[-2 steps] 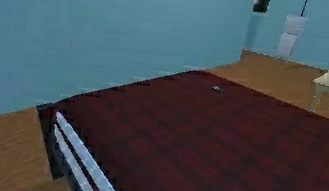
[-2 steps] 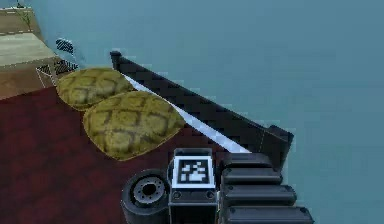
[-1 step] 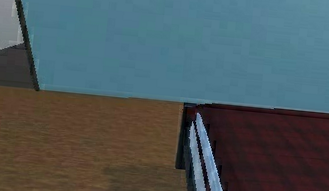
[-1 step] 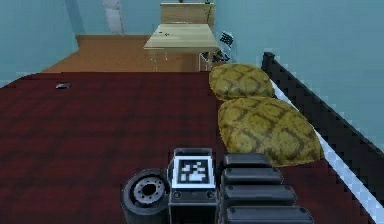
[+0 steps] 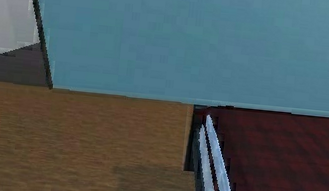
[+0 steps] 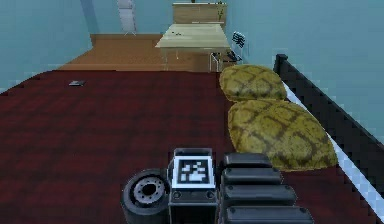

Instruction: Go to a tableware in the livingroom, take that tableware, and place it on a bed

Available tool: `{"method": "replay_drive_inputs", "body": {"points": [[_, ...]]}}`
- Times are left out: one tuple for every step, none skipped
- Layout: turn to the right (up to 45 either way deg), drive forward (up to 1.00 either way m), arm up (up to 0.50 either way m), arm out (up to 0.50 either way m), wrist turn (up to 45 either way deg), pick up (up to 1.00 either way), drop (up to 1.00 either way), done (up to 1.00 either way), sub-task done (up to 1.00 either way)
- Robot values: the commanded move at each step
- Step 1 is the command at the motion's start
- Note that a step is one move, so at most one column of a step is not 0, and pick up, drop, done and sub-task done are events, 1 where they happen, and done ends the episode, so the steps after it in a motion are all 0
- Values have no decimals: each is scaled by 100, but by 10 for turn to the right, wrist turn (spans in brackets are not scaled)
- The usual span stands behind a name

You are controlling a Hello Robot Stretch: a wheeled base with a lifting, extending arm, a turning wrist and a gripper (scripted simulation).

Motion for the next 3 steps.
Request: {"method": "replay_drive_inputs", "body": {"points": [[0, 0, 0, 48, 0, 0, 0, 0, 0], [0, 0, 0, 0, 390, 0, 0, 0, 0], [0, 0, -4, 0, 0, 0, 0, 0, 0]]}}
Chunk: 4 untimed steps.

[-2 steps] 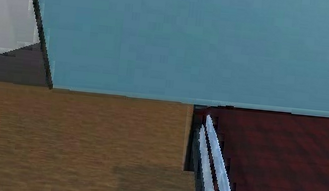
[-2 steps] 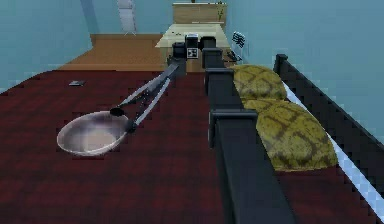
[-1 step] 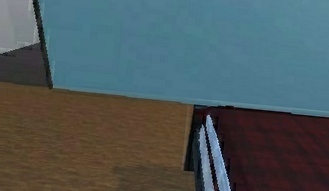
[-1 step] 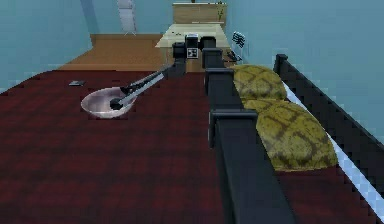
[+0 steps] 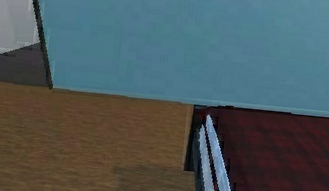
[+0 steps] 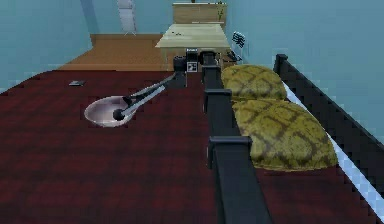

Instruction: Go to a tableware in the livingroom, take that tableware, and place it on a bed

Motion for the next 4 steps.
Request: {"method": "replay_drive_inputs", "body": {"points": [[0, 0, -32, 0, 0, 0, 0, 0, 0], [0, 0, 0, 0, 0, 0, 100, 0, 0], [0, 0, 4, 0, 0, 0, 0, 0, 0], [0, 0, 0, -8, 0, 0, 0, 0, 0]]}}
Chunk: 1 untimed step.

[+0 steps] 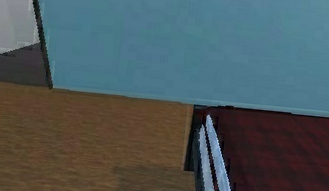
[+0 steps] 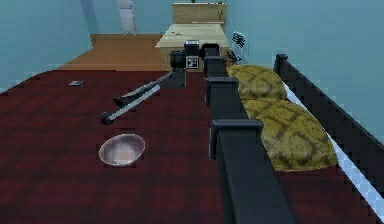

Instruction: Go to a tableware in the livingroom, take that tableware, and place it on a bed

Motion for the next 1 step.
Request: {"method": "replay_drive_inputs", "body": {"points": [[0, 0, 0, 0, 0, 0, 0, 100, 0]]}}
